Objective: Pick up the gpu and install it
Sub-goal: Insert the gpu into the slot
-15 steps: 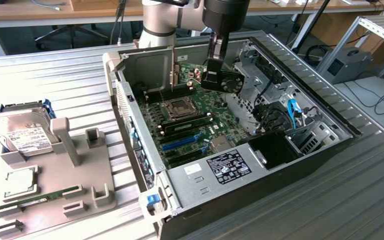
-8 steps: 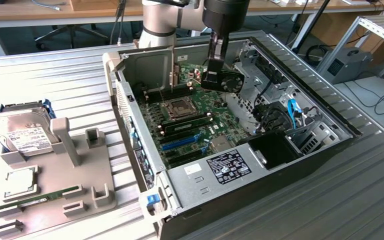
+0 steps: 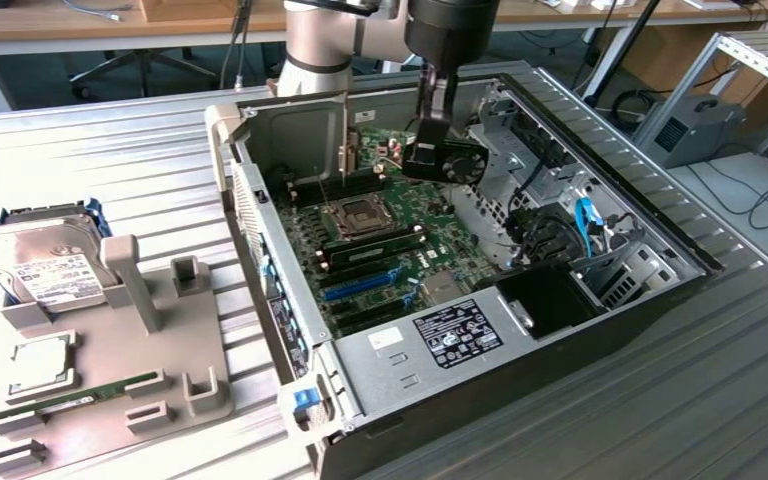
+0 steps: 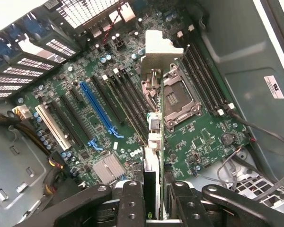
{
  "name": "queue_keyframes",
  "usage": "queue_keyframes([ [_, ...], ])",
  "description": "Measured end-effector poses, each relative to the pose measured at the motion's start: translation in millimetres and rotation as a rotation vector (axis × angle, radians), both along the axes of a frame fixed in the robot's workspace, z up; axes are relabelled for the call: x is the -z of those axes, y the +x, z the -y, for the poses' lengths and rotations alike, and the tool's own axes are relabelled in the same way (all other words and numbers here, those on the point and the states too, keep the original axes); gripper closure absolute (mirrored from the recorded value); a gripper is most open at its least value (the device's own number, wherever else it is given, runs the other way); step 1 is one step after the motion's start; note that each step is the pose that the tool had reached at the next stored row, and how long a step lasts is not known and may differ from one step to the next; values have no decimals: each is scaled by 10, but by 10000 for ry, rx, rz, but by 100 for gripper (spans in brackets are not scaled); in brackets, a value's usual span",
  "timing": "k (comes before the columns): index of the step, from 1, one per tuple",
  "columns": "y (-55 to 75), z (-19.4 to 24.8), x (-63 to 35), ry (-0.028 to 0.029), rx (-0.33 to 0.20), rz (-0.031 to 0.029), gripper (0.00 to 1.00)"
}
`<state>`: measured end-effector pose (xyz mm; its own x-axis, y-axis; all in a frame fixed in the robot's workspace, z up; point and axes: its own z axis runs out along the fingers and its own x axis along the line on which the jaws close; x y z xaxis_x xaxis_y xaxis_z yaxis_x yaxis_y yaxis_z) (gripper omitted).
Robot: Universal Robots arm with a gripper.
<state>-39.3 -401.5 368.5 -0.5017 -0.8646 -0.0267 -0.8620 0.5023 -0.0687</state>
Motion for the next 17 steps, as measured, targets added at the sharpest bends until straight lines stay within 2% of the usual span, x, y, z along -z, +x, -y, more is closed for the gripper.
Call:
queue_keyframes([
  [17,0,0,2,-21,-724,0,74],
])
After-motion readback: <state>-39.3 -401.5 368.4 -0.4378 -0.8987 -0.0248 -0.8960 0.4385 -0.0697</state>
